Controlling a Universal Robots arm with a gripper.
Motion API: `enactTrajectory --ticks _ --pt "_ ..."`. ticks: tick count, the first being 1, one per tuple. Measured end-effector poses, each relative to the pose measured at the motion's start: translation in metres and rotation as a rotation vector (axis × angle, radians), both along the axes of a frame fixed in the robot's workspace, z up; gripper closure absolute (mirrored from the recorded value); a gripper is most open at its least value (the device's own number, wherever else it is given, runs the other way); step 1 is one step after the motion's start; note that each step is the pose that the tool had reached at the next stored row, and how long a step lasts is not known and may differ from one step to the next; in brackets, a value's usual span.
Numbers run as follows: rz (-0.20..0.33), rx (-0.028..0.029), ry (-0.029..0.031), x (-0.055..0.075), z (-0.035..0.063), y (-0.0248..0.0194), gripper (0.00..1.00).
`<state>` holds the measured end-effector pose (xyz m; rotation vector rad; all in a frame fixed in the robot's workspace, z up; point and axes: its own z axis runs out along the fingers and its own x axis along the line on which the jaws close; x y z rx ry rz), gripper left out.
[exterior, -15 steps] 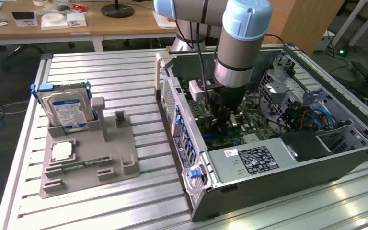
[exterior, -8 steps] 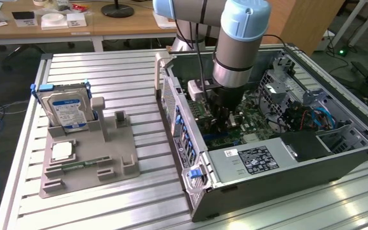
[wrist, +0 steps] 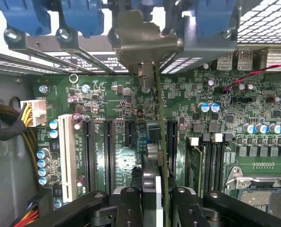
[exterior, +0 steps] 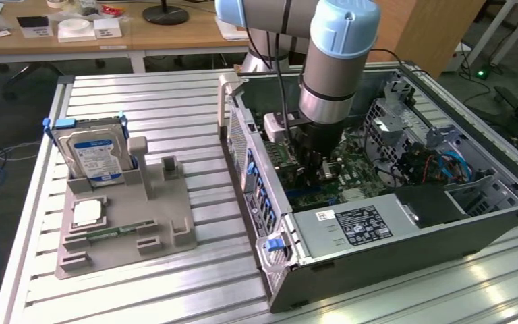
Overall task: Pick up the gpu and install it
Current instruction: 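Insert the gpu into the slot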
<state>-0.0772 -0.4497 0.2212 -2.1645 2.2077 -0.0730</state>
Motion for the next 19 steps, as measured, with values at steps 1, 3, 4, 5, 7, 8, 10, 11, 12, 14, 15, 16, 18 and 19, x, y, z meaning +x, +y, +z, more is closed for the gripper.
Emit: enactTrajectory --ticks 1,3,4,5,7,8,10,11,12,14,15,16,18,19 --pt "-0.001 0.0 0.0001 0.0003 0.0 0.0 0.72" --pt "-0.001 -0.0001 0.0001 0.0007 0.0001 0.0 0.72" --pt "-0.001 -0.0001 0.0001 0.0008 0.0001 0.0 0.72" --pt "-0.001 -0.0001 0.0001 0.0008 0.0 0.0 0.72" --pt "-0.001 -0.0001 0.0001 0.0009 0.0001 0.0 0.72" --pt "-0.001 -0.0001 0.0001 0.0009 0.0 0.0 0.72" --pt "-0.001 -0.0001 0.0001 0.0009 0.0001 0.0 0.72" --pt "-0.001 -0.0002 0.0002 0.0009 0.0007 0.0 0.72" --pt "-0.001 0.0001 0.0001 0.0009 0.0025 0.0001 0.72" --pt "-0.001 0.0 0.0 0.0009 0.0055 0.0 0.72" --pt "-0.001 0.0 0.0001 0.0009 0.0058 0.0001 0.72" --pt "-0.001 0.0001 0.0 0.0009 0.0058 0.0 0.72" --pt "-0.001 0.0001 0.0 0.0009 0.0059 0.0 0.72" --pt "-0.001 0.0 0.0 0.0009 0.0059 0.0 0.72"
